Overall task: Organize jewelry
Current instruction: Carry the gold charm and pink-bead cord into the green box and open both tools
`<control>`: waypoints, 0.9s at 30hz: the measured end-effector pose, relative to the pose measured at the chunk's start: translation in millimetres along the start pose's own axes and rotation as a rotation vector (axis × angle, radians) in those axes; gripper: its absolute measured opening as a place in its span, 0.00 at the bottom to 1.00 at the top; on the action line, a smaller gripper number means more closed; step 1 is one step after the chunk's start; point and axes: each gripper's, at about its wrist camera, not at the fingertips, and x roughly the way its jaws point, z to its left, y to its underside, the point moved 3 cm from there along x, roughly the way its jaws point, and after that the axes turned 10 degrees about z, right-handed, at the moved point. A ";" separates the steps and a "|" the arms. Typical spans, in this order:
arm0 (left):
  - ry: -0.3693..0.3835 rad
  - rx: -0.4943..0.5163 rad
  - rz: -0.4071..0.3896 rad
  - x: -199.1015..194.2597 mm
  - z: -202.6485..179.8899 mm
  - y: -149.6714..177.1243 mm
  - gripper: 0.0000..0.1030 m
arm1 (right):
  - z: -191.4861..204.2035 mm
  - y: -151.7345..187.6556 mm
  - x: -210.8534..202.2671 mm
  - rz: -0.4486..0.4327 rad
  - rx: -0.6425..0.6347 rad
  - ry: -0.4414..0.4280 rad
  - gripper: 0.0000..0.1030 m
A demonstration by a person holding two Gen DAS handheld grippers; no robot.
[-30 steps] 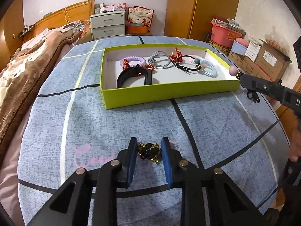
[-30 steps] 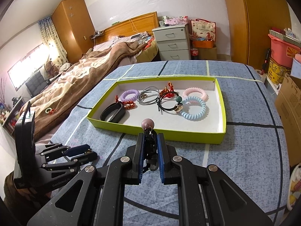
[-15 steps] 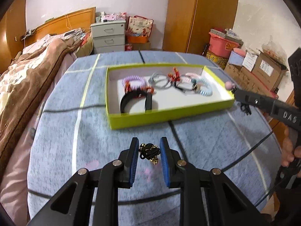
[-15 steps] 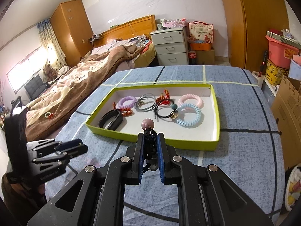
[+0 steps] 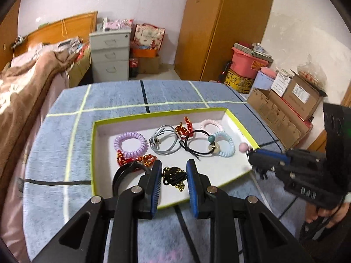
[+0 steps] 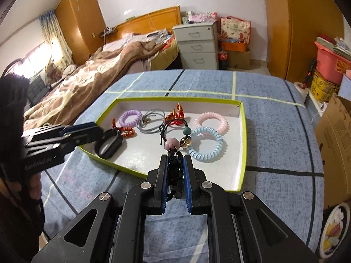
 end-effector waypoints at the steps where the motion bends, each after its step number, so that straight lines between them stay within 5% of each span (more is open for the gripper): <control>1: -0.003 0.007 0.003 4.0 -1.7 -1.2 0.23 | -1.5 -0.9 3.6 0.012 -0.003 -0.012 0.13; 27: 0.021 0.009 0.111 51.1 -8.6 -1.1 0.24 | -17.4 -14.1 44.7 0.169 -0.066 -0.007 0.14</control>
